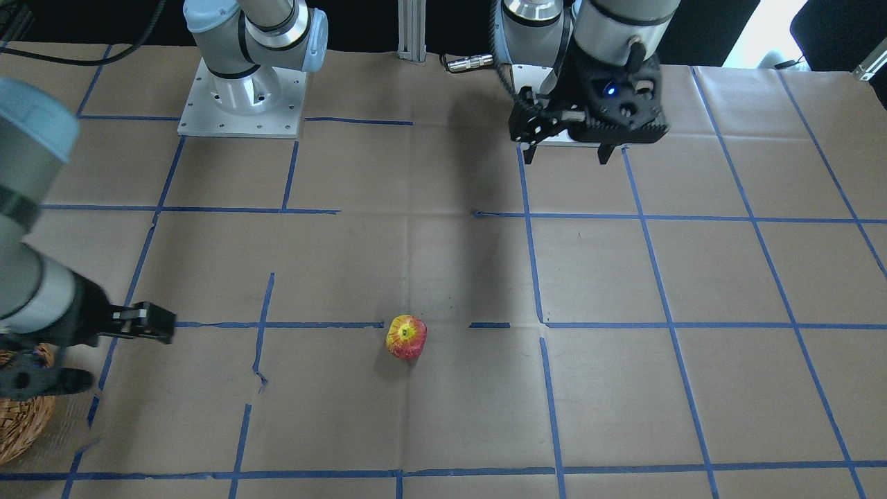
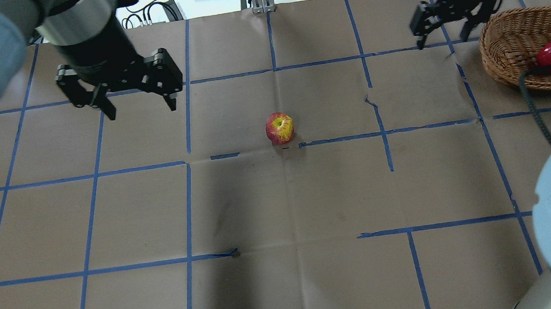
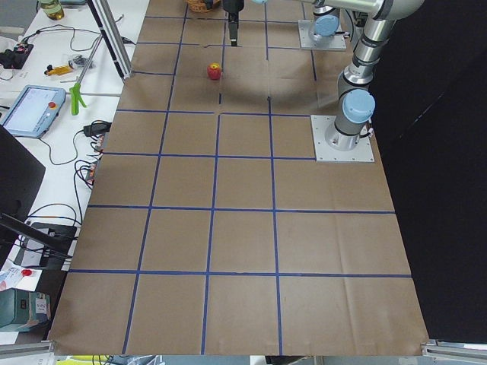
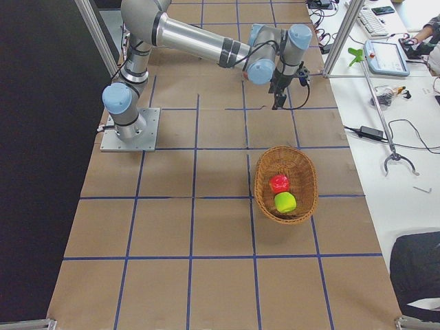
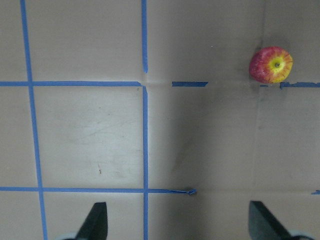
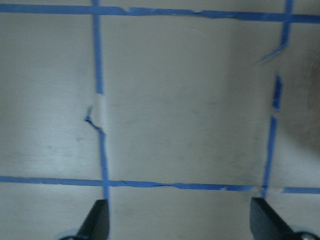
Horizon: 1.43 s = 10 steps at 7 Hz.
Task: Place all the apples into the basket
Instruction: 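Lower the right gripper onto the yellow-red apple and grasp it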
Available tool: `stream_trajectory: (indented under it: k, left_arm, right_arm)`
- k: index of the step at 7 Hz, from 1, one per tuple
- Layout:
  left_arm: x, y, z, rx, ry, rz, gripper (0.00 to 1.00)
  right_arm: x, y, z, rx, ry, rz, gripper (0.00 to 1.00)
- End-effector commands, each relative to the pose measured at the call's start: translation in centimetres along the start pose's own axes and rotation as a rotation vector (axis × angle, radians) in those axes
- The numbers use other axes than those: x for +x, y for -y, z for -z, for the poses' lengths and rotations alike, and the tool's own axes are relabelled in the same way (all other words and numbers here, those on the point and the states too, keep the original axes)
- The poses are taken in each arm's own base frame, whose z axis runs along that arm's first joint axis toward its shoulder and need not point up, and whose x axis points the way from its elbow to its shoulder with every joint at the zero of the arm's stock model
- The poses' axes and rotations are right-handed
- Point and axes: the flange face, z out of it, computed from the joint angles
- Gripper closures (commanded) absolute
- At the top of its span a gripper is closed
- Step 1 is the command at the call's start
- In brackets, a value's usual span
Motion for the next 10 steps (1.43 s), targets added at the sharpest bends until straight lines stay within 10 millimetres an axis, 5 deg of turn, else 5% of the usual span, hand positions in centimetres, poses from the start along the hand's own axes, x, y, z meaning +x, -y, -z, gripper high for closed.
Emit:
stream_trajectory:
  k: [1, 3, 4, 6, 8, 9, 10]
  left_arm:
    - [-3.3, -2.9, 2.7, 0.011, 0.03, 0.011, 0.01]
    - [-3.4, -3.2, 1.2, -0.006, 0.019, 0.009, 0.01]
    - [-3.4, -3.4, 0.7, -0.012, 0.02, 0.009, 0.01]
    - [-3.5, -1.3, -0.2, 0.02, 0.014, 0.019, 0.01]
    - [-3.4, 1.0, -1.8, 0.03, 0.011, 0.024, 0.01]
    - [-3.3, 1.5, -2.3, 0.027, 0.011, 0.024, 0.01]
    - [-3.5, 1.6, -2.3, 0.027, 0.011, 0.024, 0.01]
  right_arm:
    - [-15.4, -2.1, -1.9, -0.013, 0.065, -0.117, 0.0]
    - [-23.7, -2.9, -5.2, 0.034, 0.081, -0.205, 0.0]
    - [-26.4, -3.0, -7.2, 0.057, 0.074, -0.198, 0.0]
    - [-28.7, -3.5, -11.5, 0.019, 0.059, -0.23, 0.01]
    - [-28.6, -4.8, -16.3, -0.046, 0.038, -0.234, 0.01]
    - [-28.7, -4.8, -17.0, -0.016, 0.057, -0.231, 0.1]
    - [-28.7, -4.7, -17.0, -0.012, 0.059, -0.23, 0.43]
